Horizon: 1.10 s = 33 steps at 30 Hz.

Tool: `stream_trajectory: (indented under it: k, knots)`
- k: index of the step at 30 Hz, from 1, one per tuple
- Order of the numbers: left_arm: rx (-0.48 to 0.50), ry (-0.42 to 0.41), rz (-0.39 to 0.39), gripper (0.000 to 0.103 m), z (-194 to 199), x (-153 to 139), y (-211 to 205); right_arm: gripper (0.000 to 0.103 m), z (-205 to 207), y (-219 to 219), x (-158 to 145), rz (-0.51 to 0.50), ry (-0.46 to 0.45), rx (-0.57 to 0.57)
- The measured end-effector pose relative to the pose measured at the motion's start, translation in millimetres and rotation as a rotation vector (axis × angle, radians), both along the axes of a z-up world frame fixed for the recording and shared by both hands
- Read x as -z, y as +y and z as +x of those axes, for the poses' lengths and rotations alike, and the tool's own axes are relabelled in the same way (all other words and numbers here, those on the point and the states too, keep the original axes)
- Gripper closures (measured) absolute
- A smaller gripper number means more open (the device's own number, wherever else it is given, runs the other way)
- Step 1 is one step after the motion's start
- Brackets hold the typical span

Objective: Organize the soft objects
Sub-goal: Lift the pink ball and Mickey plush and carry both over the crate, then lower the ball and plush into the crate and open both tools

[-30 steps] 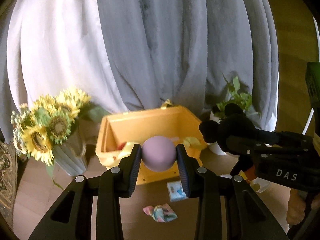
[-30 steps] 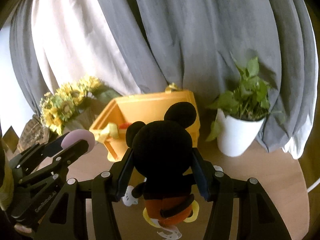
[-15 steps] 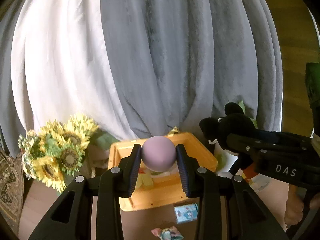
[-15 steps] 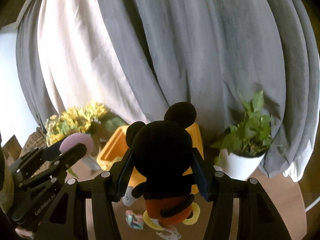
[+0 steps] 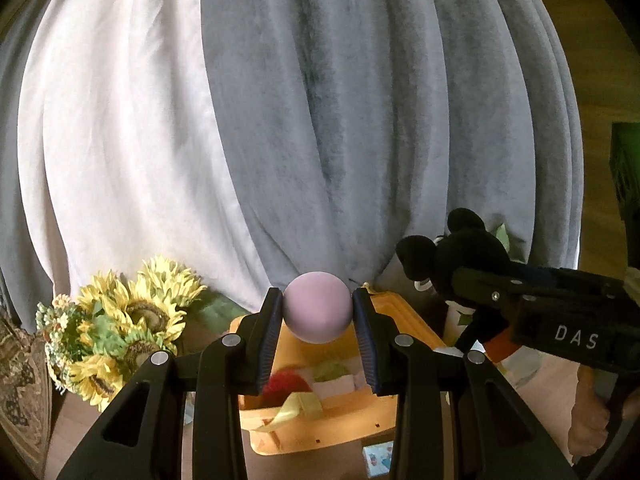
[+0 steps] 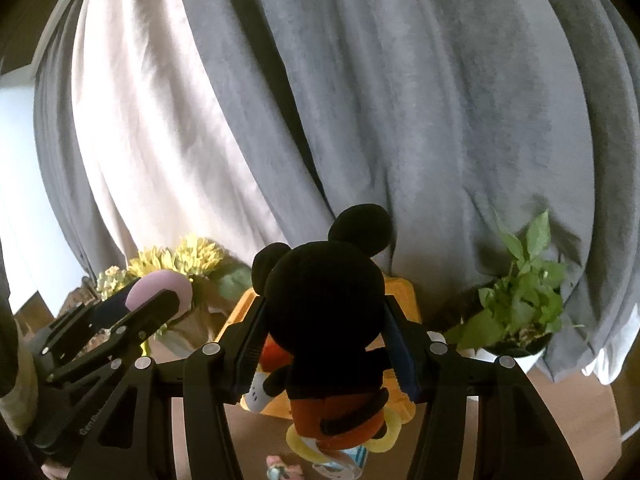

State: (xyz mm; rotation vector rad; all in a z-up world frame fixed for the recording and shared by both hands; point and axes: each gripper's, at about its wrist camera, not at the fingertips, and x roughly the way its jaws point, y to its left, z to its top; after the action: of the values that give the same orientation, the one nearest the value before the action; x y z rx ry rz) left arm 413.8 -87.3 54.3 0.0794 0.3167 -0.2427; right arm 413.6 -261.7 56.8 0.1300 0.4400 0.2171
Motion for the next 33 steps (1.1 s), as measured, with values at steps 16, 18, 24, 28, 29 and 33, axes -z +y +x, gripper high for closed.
stream_trajectory:
  k: [16,18,24,28,29,33]
  knots:
    - [-0.034,0.070,0.003,0.068,70,20,10,0.046,74,-3,16,0.005,0.052,-0.010]
    - [-0.040,0.085,0.008,0.068,81,27,10,0.046,85,-2,23,0.004,0.067,-0.010]
    - [-0.049,0.134,0.012,0.068,112,49,9,0.046,115,0,43,0.008,0.094,-0.004]
    - [-0.050,0.170,0.018,0.068,130,67,7,0.046,132,1,59,0.013,0.125,0.000]
    - [-0.051,0.178,0.019,0.068,133,70,8,0.046,136,1,63,0.013,0.135,0.001]
    - [-0.049,0.218,0.030,0.068,144,87,5,0.046,150,1,81,0.007,0.180,0.006]
